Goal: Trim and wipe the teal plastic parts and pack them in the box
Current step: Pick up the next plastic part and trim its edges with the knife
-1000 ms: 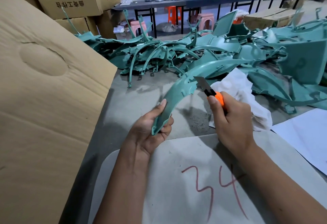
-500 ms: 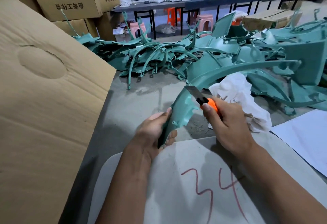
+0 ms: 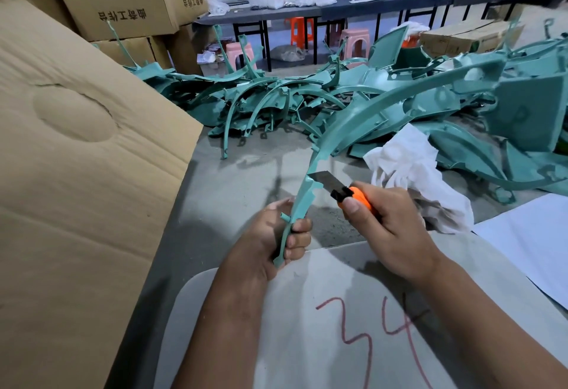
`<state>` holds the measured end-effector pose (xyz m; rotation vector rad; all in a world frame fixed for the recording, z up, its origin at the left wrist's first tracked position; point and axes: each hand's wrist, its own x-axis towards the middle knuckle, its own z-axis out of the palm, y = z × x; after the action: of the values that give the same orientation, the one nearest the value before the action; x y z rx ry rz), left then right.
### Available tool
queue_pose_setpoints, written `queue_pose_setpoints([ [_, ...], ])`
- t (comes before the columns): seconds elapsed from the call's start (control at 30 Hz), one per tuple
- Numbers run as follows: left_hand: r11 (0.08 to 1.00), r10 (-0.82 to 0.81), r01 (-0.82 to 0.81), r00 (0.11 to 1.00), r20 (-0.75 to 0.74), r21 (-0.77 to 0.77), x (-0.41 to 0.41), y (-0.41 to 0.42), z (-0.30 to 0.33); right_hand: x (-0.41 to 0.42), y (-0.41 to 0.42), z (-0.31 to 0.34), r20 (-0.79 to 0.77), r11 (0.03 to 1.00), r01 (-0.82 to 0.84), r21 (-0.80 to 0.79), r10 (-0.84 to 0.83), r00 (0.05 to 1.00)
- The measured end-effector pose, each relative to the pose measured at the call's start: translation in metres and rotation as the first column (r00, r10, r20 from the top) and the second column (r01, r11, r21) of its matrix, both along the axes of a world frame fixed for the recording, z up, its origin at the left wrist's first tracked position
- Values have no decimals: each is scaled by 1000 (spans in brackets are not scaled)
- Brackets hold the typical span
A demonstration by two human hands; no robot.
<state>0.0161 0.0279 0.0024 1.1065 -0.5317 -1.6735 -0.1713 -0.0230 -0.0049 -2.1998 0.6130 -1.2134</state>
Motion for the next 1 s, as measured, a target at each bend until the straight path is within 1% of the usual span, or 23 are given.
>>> queue_pose_setpoints([
  [0.13, 999, 29, -26, 997, 73, -47, -6, 0, -1, 0, 4, 3, 46, 995, -82, 52, 80, 996],
  [0.2, 999, 22, -19, 997, 76, -45, -7, -1, -1, 2, 5, 2, 51, 995, -84, 54, 81, 995],
  [0.23, 1000, 5, -3, 998, 69, -28, -5, -1, 0, 3, 5, 1, 46, 997, -60, 43, 58, 997],
  [0.3, 998, -56, 55, 998, 31, 24, -2, -1, 2, 4, 4, -1, 19, 999, 40, 1, -40, 999],
  [0.4, 991, -110, 111, 994, -19, 75, 1, 0, 4, 1, -2, -2, -23, 954, 281, -108, -285, 958],
  [0.5, 987, -129, 134, 990, -50, 92, 0, -1, 1, -2, -3, -3, -34, 828, 496, -263, -521, 853],
  [0.57, 976, -181, 194, 975, -128, 96, -1, -2, 0, 0, -2, -3, -19, 733, 592, -335, -633, 774],
  [0.6, 968, -217, 234, 962, -166, 89, -3, -1, 1, 1, -1, -3, -14, 704, 620, -346, -665, 747],
  [0.63, 960, -248, 268, 949, -196, 81, -4, 0, 0, 2, -1, -3, -14, 691, 635, -345, -680, 733],
  [0.67, 956, -262, 283, 941, -213, 75, -5, 1, -1, 4, -2, -4, -22, 700, 631, -333, -675, 738],
  [0.7, 957, -261, 283, 939, -225, 70, -6, 2, -2, 5, -4, -5, -37, 737, 601, -311, -641, 767],
  [0.77, 966, -226, 250, 939, -258, 64, -7, 3, -5, 7, -6, -7, -68, 852, 467, -237, -494, 867],
  [0.83, 972, -203, 229, 935, -292, 56, -6, 4, -7, 5, -7, -7, -69, 919, 349, -182, -366, 928],
  [0.87, 971, -205, 231, 934, -294, 55, -5, 4, -7, 3, -8, -6, -69, 926, 332, -181, -349, 935],
  [0.9, 969, -212, 238, 933, -290, 60, -4, 4, -8, 2, -9, -6, -80, 917, 348, -195, -368, 926],
  [0.93, 966, -222, 250, 932, -286, 64, -3, 4, -8, 0, -10, -4, -100, 893, 392, -220, -421, 902],
  [1.0, 960, -242, 271, 927, -287, 68, -3, 2, -7, -3, -11, -2, -124, 797, 526, -297, -579, 806],
])
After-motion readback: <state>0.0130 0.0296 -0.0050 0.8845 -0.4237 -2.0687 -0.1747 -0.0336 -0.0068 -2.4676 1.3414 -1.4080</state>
